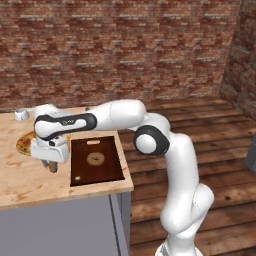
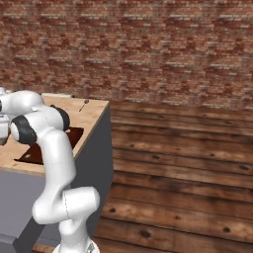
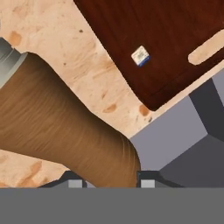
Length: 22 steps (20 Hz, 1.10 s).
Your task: Take the pizza cutter from the drawer on the left and place it on the dining counter for cutting.
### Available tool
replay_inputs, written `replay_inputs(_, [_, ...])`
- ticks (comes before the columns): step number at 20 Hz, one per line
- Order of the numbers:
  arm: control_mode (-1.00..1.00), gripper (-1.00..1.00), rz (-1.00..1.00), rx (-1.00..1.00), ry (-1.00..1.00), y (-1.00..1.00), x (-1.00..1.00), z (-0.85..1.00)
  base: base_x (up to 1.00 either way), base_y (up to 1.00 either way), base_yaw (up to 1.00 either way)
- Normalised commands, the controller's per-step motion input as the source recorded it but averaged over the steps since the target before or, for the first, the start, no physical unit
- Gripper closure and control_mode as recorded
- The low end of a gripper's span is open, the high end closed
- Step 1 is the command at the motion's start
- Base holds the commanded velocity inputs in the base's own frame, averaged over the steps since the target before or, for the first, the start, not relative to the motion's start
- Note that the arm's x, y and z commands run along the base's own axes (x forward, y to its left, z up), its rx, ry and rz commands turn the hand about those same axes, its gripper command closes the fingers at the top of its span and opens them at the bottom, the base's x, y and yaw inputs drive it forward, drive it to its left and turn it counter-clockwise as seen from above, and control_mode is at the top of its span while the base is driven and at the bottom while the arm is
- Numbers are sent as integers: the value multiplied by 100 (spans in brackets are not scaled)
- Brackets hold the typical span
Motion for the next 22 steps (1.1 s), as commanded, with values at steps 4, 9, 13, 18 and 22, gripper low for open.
replay_inputs(4, [-100, 100, -4, 3, -5, 0, 0, -19, 0, 0, 0])
replay_inputs(9, [-100, 100, -5, 4, -5, 0, 1, -17, 0, 0, 0])
replay_inputs(13, [-100, 100, -5, 3, -6, 1, 0, -18, 0, 0, 0])
replay_inputs(18, [-100, 100, -5, 2, -5, 2, 0, -16, 0, 0, 0])
replay_inputs(22, [-100, 100, -5, 1, -5, 3, 0, -14, 0, 0, 0])
